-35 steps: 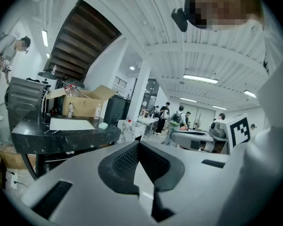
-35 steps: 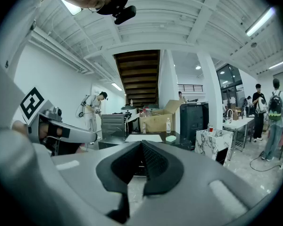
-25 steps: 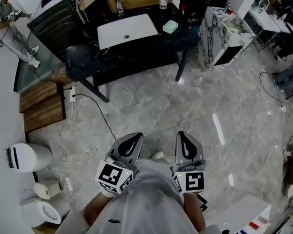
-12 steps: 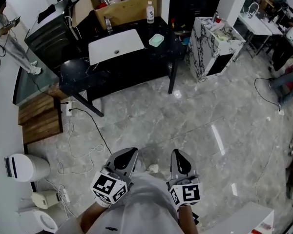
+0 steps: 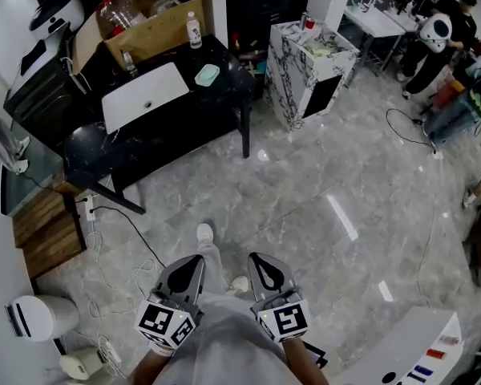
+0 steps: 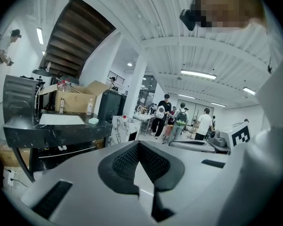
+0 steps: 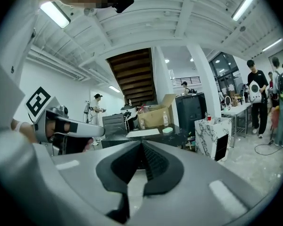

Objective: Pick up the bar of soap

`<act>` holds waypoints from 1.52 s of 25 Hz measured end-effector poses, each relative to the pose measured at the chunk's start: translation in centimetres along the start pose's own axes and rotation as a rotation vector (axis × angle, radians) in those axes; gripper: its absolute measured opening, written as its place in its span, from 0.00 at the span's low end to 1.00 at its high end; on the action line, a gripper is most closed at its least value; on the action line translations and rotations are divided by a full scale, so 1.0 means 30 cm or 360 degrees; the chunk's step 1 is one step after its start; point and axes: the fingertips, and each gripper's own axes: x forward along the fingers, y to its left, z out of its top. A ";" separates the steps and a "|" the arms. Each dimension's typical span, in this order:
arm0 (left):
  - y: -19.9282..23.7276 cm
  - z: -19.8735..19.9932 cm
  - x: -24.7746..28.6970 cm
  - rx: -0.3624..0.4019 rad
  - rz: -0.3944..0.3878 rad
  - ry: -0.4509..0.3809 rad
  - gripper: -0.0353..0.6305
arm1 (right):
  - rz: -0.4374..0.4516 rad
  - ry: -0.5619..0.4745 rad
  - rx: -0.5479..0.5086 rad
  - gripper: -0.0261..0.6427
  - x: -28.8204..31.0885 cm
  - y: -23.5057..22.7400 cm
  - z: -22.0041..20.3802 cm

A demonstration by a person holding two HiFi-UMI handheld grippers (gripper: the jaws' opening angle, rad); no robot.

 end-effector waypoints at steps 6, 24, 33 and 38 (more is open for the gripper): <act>0.010 0.042 0.094 -0.0019 -0.0087 0.0009 0.06 | -0.0034 0.0006 -0.0003 0.05 0.037 -0.033 0.066; 0.436 0.257 0.445 -0.0123 -0.0034 -0.0004 0.06 | 0.0011 0.0017 0.0035 0.05 0.595 -0.194 0.247; 0.749 0.437 0.592 -0.0147 -0.0063 -0.0024 0.06 | -0.0022 0.0025 -0.0011 0.05 0.980 -0.227 0.353; 0.895 0.520 0.655 -0.0140 -0.0090 -0.0044 0.06 | -0.0048 0.0008 -0.0015 0.05 1.155 -0.232 0.388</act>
